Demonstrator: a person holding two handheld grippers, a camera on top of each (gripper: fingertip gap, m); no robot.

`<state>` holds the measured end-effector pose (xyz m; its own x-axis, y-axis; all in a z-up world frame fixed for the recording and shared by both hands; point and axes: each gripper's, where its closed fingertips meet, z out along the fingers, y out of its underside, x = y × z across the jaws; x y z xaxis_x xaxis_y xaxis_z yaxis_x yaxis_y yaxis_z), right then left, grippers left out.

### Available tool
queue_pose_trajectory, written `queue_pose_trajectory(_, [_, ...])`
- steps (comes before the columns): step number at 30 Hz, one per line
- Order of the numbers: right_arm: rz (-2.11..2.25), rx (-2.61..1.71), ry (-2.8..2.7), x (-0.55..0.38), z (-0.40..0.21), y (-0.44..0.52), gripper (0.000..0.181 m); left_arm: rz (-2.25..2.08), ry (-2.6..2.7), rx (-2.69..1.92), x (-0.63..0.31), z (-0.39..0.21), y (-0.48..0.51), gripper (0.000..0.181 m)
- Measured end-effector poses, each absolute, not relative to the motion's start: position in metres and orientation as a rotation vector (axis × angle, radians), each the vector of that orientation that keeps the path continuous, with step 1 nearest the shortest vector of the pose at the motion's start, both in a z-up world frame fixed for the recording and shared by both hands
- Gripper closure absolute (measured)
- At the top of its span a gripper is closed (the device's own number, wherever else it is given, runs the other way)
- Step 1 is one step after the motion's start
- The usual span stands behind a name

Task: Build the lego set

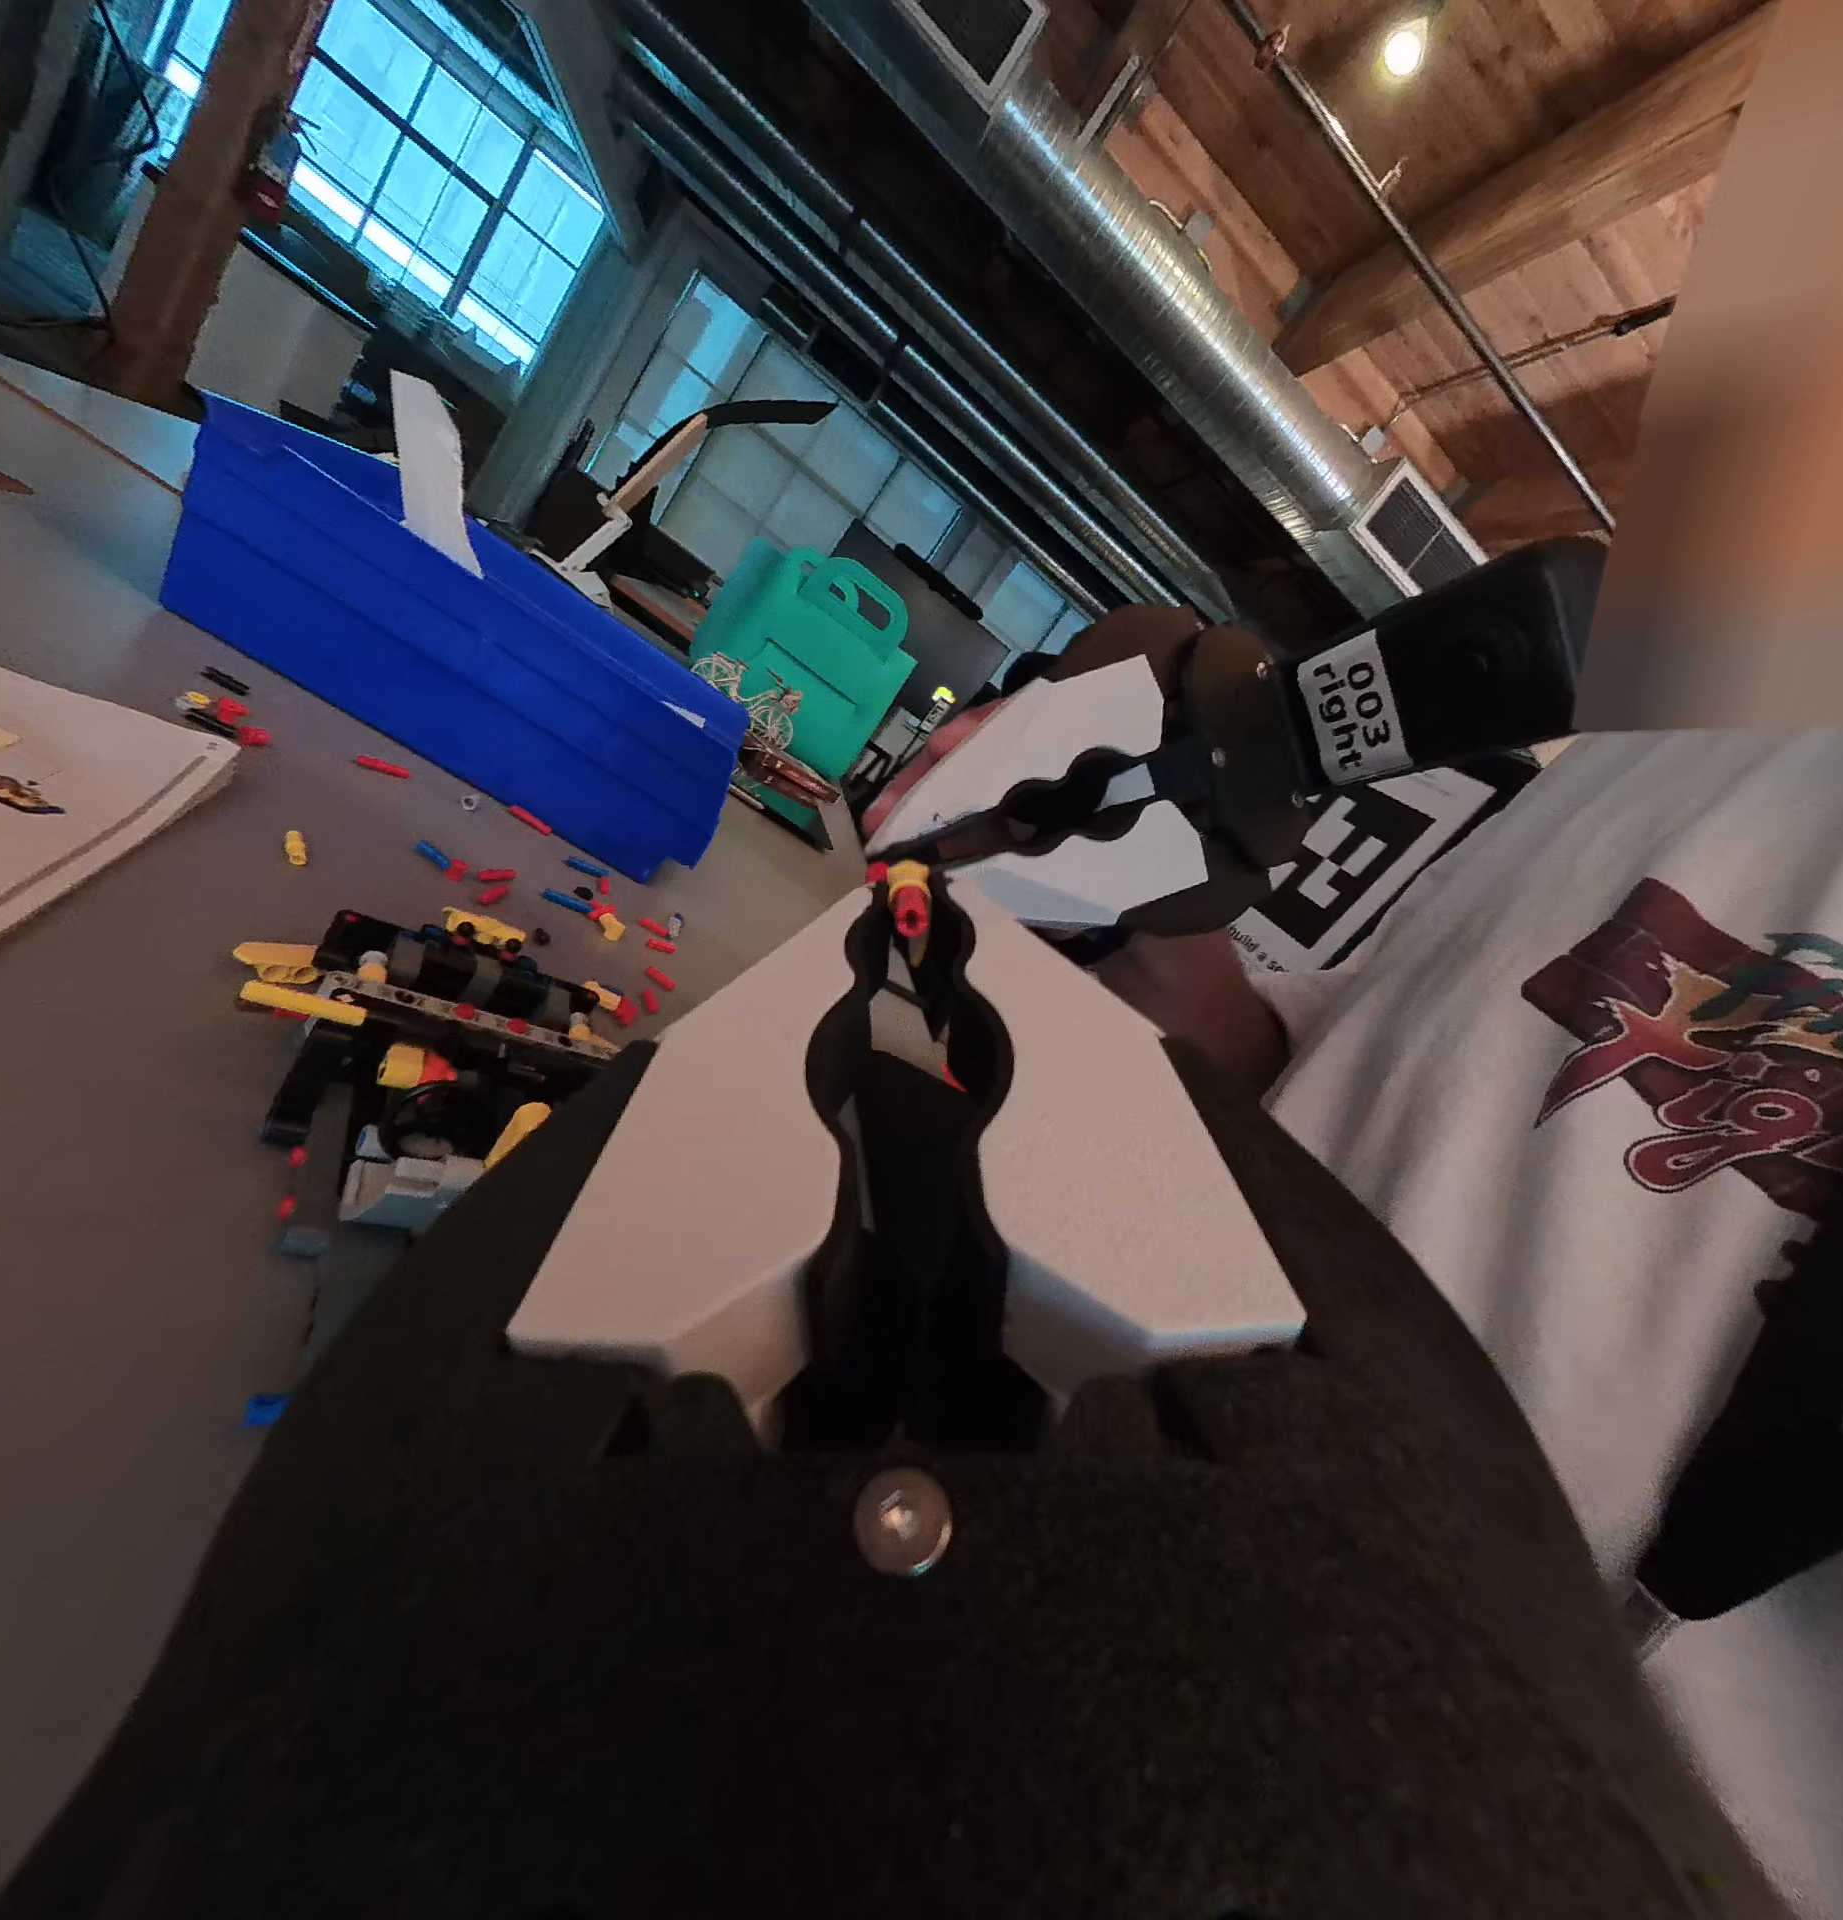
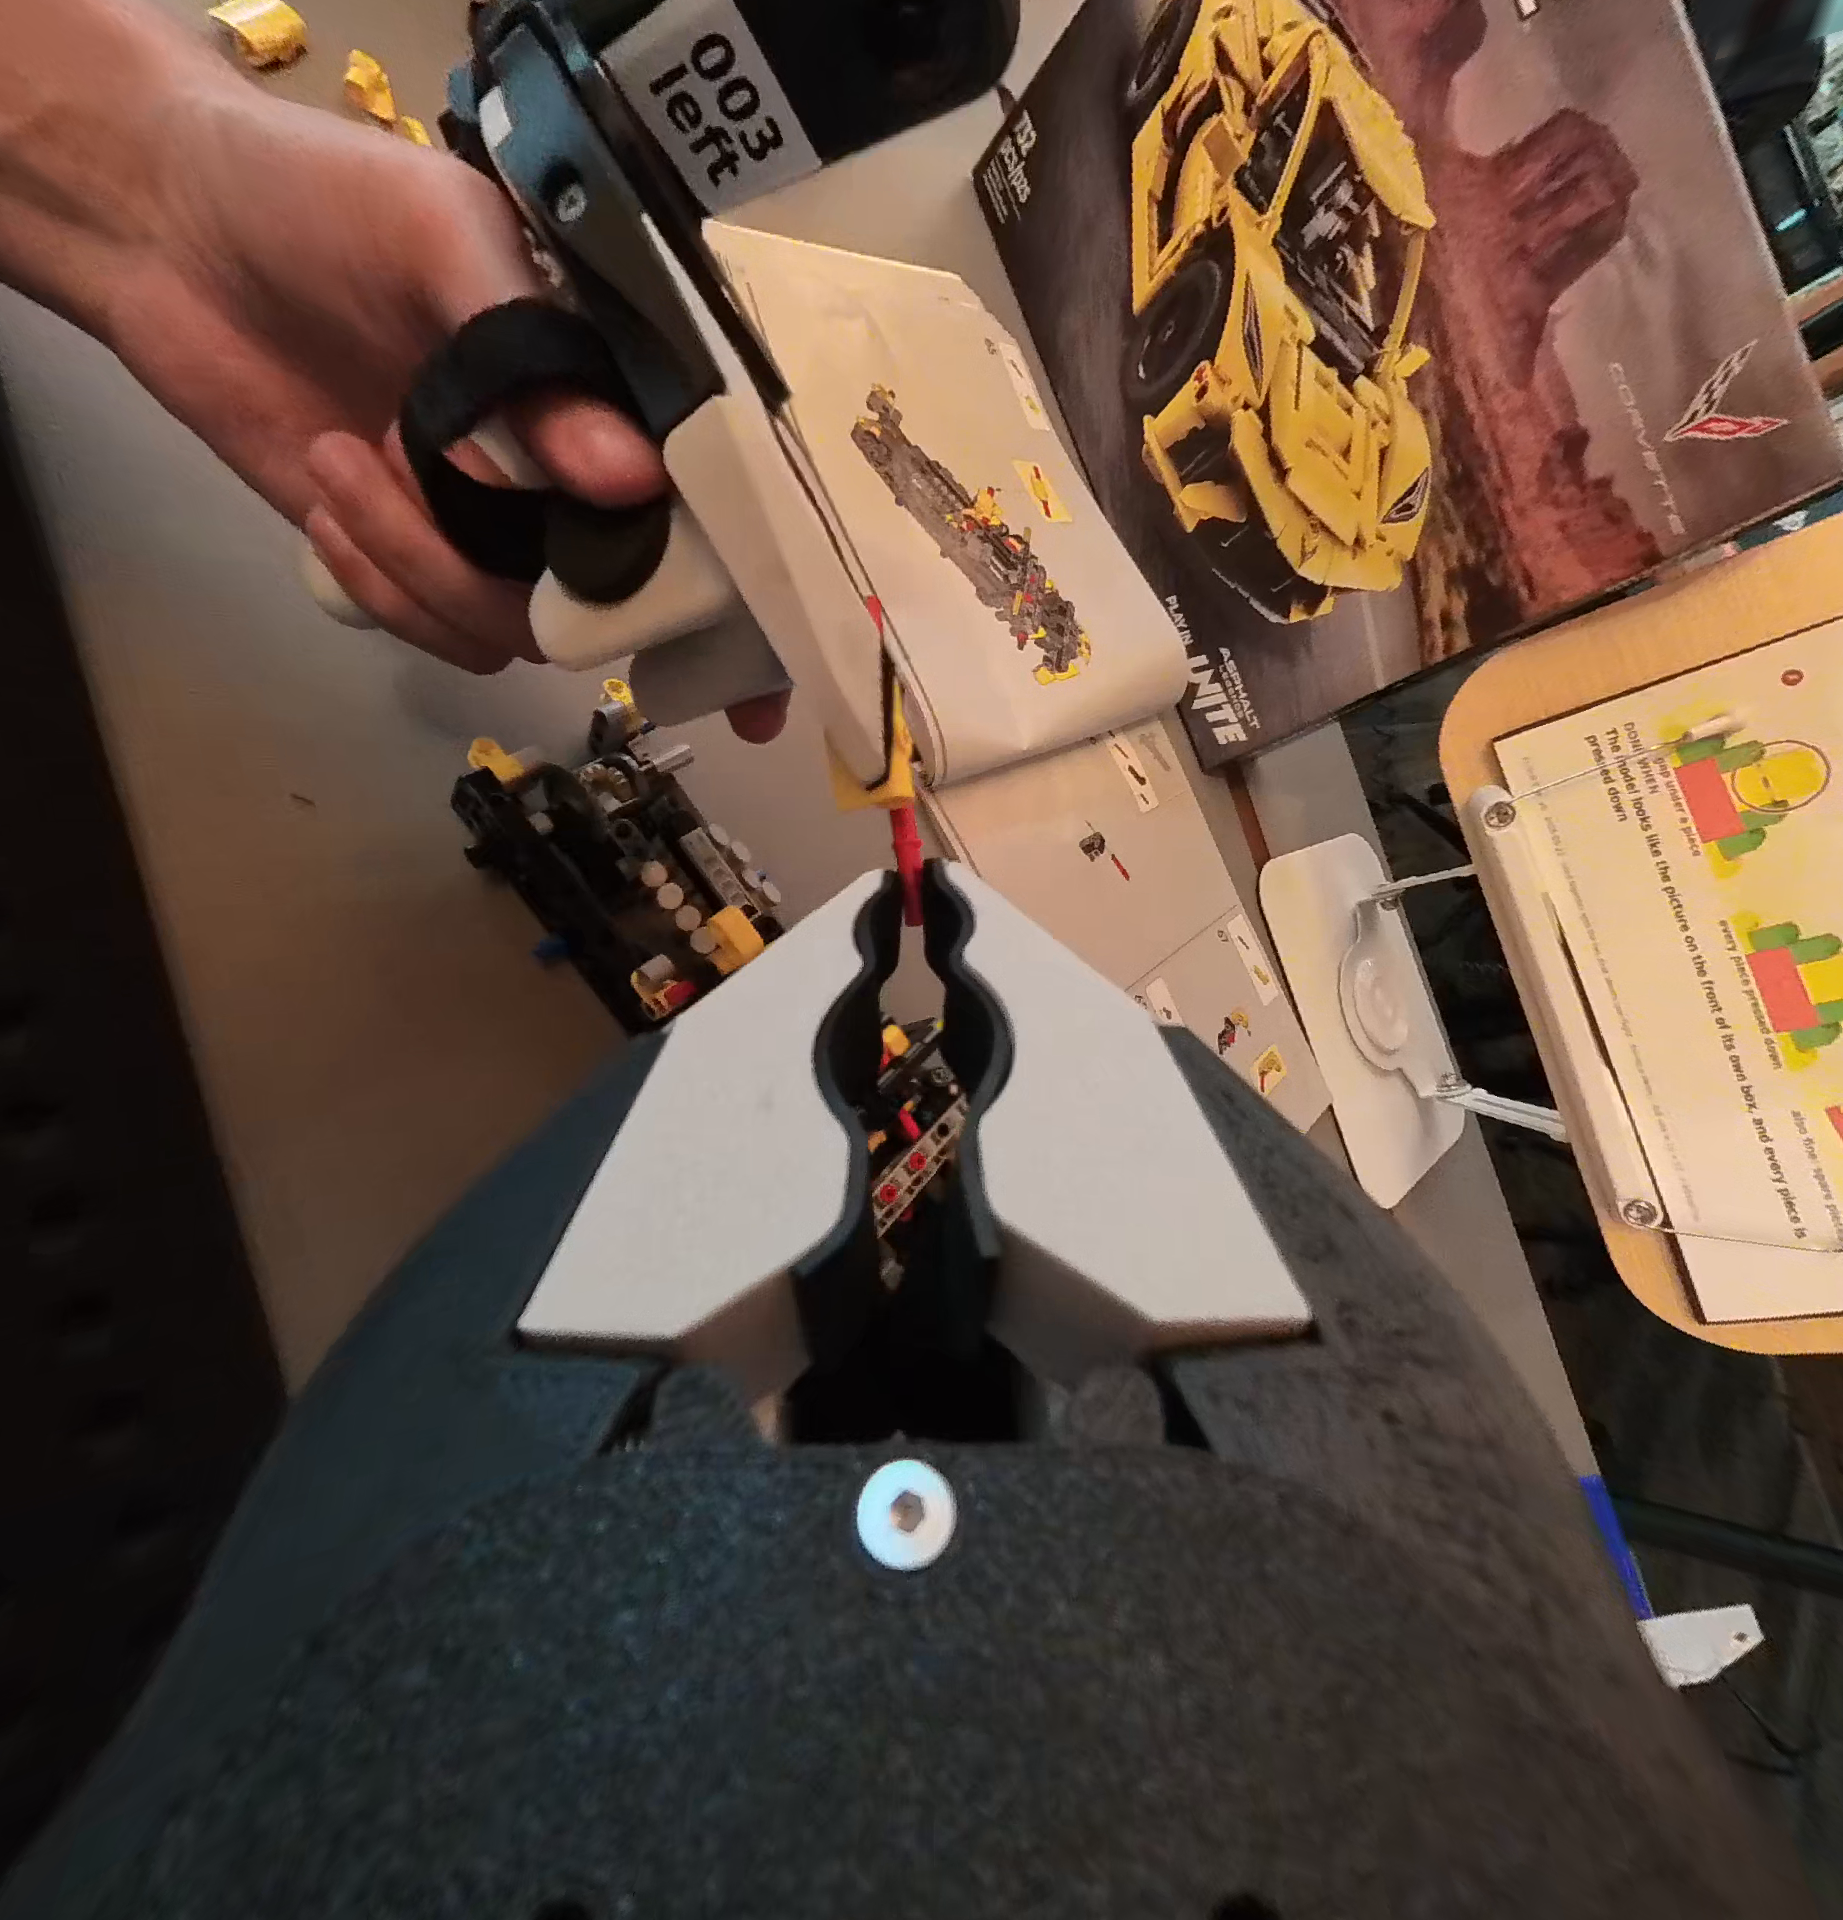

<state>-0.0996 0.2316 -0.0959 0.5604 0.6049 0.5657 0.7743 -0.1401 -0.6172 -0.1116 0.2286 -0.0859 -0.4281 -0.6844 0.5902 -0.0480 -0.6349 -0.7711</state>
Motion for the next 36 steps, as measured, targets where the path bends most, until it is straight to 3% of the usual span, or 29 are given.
queue_pose_trajectory(19, [-0.166,-1.838,-1.094,-0.100,-0.097,0.228,0.178,-2.017,1.087,-1.348,-0.111,-0.089,0.229,0.174])
queue_pose_trajectory(36, [0.236,-1.972,-1.133,-0.108,-0.119,0.207,0.179,-1.630,1.480,-1.157,-0.116,-0.109,0.204,0.174])
